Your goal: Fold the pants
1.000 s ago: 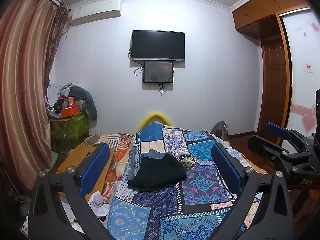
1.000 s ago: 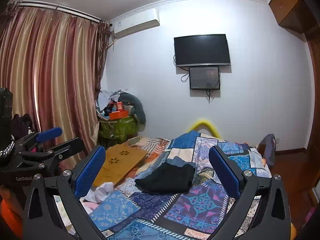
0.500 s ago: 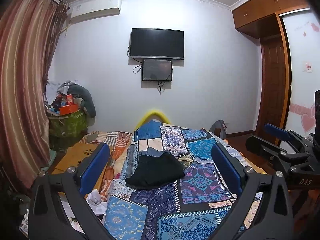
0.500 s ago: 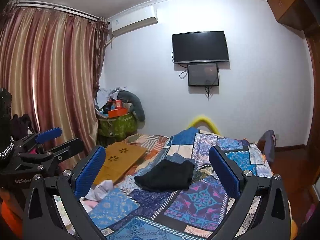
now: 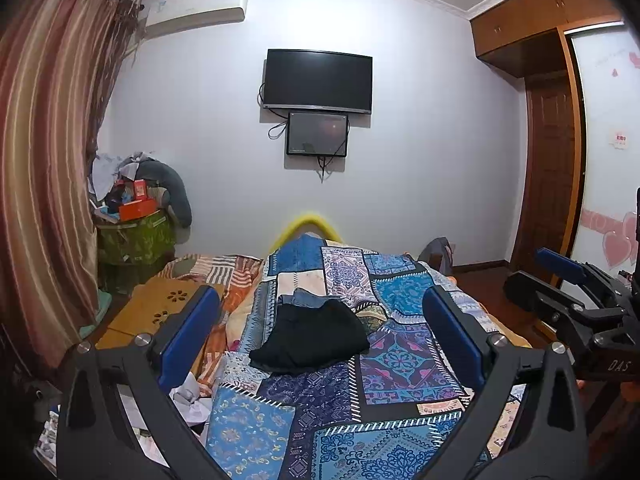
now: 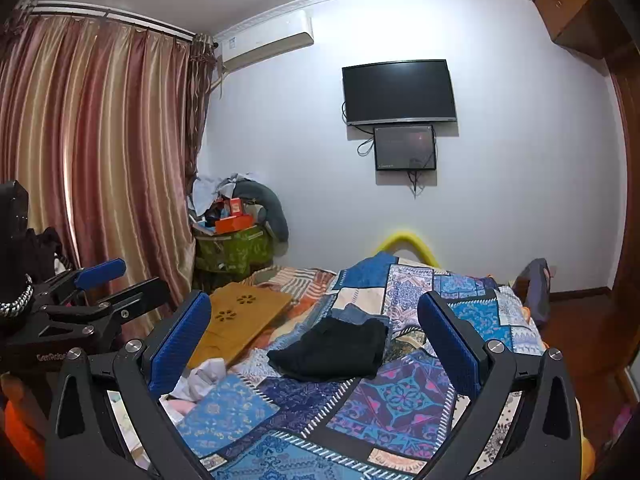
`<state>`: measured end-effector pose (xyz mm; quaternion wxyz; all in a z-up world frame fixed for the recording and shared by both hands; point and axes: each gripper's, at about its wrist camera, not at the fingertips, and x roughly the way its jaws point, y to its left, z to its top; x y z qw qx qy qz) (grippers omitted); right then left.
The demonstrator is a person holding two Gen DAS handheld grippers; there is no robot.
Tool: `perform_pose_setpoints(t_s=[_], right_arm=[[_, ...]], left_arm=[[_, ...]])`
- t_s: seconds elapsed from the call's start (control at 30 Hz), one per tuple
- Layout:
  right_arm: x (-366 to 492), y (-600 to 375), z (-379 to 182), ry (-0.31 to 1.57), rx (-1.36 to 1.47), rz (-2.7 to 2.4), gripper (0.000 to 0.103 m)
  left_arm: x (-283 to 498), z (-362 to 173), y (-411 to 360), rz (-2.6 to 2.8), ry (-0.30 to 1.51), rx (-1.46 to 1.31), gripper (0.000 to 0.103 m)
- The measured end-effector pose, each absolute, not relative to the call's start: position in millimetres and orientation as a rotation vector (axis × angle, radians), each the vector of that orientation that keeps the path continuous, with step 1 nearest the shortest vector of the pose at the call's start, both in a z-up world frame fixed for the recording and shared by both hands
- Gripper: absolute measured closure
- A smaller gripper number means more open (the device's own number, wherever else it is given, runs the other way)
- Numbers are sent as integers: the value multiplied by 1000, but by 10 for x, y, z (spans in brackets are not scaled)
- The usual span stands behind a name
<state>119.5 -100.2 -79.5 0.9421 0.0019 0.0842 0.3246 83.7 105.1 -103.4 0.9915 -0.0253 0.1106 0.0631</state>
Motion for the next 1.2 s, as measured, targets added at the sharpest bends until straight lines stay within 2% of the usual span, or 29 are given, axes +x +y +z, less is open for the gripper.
perform_pose_setpoints(t_s=[1.2], right_arm=[[1154,-1053,-770,160,24,651,0]], left_arm=[[791,-1008,920,82,214,-10,0]])
